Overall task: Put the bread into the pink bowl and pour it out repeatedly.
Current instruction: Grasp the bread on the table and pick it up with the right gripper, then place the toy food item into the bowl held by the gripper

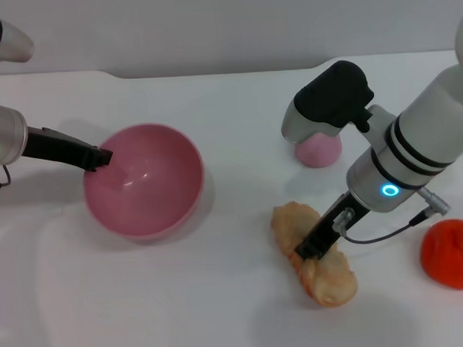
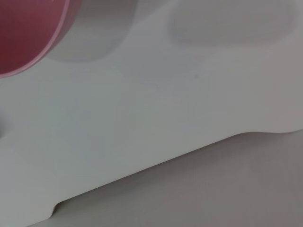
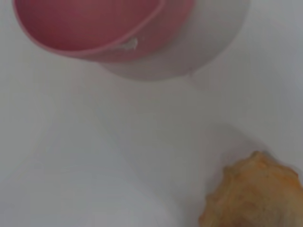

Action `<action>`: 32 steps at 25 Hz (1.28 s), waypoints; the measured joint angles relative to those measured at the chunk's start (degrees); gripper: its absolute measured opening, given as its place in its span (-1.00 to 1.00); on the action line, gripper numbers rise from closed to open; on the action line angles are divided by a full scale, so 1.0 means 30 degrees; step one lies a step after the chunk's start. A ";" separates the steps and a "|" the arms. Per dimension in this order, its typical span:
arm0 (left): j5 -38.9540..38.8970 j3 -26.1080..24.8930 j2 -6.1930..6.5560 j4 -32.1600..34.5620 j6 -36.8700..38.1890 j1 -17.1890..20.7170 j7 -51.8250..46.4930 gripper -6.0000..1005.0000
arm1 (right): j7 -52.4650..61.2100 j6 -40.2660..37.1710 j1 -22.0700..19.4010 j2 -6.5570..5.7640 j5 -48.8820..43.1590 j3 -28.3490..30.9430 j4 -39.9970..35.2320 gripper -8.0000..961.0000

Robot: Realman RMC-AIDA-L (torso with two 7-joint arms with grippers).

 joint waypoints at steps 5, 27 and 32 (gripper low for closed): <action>0.0001 -0.0001 -0.0005 0.0000 0.0000 0.0000 0.0000 -0.90 | -0.0005 0.0271 -0.0726 -0.0059 -0.0010 0.0229 -0.1826 -0.78; 0.0002 0.0001 -0.0011 -0.0033 0.0210 -0.0135 -0.0118 -0.90 | -0.0168 0.2423 -0.3473 0.0069 -0.1798 0.3091 -1.6166 -0.80; 0.0003 0.0001 -0.0179 0.0019 0.0276 -0.0215 -0.0202 -0.90 | -0.0208 0.5081 -0.2999 0.0127 -0.1747 0.0316 -1.4479 -0.80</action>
